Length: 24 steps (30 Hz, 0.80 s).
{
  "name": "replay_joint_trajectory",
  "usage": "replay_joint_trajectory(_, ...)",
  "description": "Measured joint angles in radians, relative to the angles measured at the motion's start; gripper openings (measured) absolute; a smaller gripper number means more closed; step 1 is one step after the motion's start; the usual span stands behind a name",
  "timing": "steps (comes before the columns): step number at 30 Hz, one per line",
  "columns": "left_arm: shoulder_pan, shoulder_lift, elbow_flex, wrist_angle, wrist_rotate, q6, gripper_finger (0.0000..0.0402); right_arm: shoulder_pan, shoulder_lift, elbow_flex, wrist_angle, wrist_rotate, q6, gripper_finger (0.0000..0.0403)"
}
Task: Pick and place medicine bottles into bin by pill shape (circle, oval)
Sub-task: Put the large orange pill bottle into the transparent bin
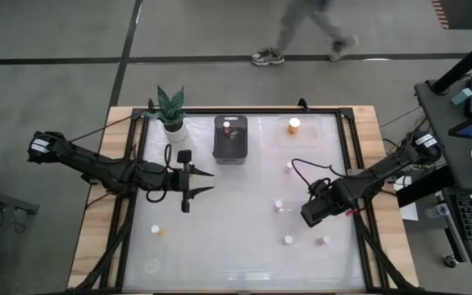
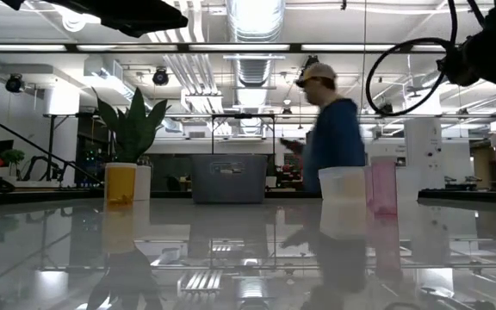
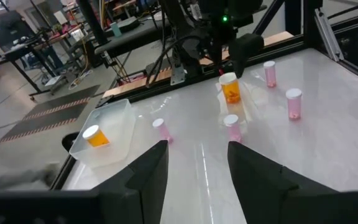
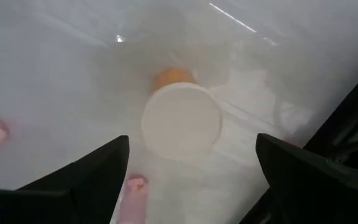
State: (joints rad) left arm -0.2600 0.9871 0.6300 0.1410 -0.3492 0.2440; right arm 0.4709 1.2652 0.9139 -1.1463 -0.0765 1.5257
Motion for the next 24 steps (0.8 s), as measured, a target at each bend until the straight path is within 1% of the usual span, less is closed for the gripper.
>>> replay_joint_trajectory(5,0.0,0.0,0.0,0.0,0.0,0.0,0.0151,0.0,0.0,-0.028,0.015,0.0,0.0,0.0343)
replay_joint_trajectory(12,0.0,0.0,0.0,0.0,0.0,0.0,0.0151,-0.004,0.0,-0.08,0.107,0.002,0.002,0.0336)
replay_joint_trajectory(16,0.0,0.0,0.0,0.0,0.0,0.0,0.0151,-0.005,0.0,-0.09,0.108,0.017,0.009,0.0328)
replay_joint_trajectory(24,0.0,0.0,0.0,0.0,0.0,0.0,0.0151,-0.005,0.0,-0.09,0.108,0.024,0.01,0.0326)
